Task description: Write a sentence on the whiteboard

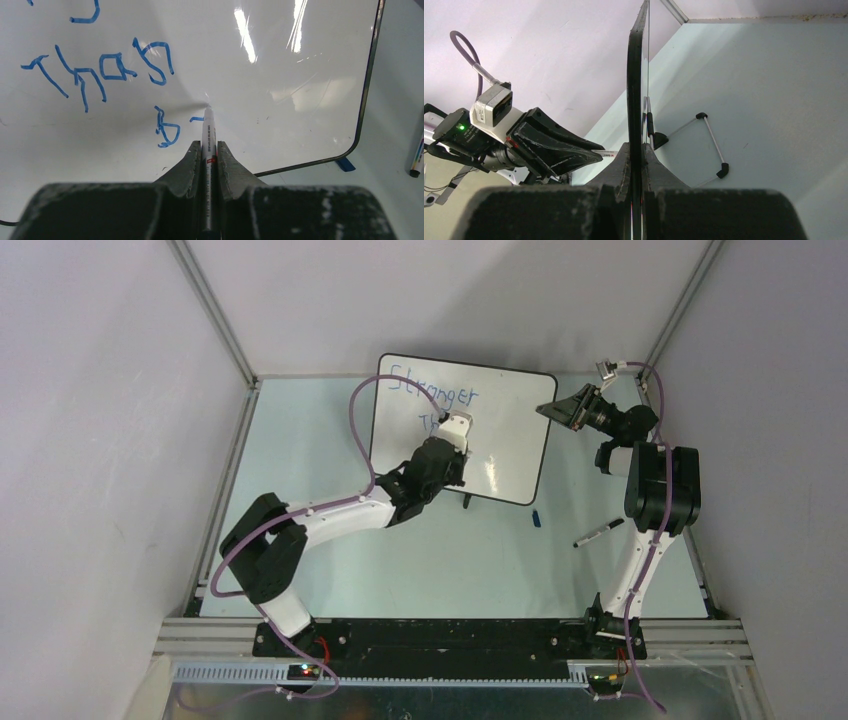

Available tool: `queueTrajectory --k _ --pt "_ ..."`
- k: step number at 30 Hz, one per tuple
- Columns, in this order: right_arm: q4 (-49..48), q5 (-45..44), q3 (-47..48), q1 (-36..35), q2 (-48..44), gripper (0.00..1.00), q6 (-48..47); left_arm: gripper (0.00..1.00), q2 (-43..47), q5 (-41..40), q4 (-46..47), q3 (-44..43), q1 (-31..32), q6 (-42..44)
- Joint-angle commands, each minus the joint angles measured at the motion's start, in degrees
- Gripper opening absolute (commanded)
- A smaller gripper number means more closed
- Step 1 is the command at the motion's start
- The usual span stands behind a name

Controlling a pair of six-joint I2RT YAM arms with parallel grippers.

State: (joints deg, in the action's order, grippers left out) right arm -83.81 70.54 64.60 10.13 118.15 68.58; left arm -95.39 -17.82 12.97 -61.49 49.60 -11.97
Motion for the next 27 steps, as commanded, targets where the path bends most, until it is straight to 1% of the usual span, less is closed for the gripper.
queueTrajectory --k 1,27 --pt "-2.4 -0.4 0.6 -0.1 -4.3 0.0 3.0 0.0 -0.5 -1.2 1.1 -2.4 0.1 0.6" --pt "-2.4 -0.4 0.6 -0.1 -4.3 0.0 3.0 0.0 -1.4 -2.8 0.2 -3.6 0.1 1.4"
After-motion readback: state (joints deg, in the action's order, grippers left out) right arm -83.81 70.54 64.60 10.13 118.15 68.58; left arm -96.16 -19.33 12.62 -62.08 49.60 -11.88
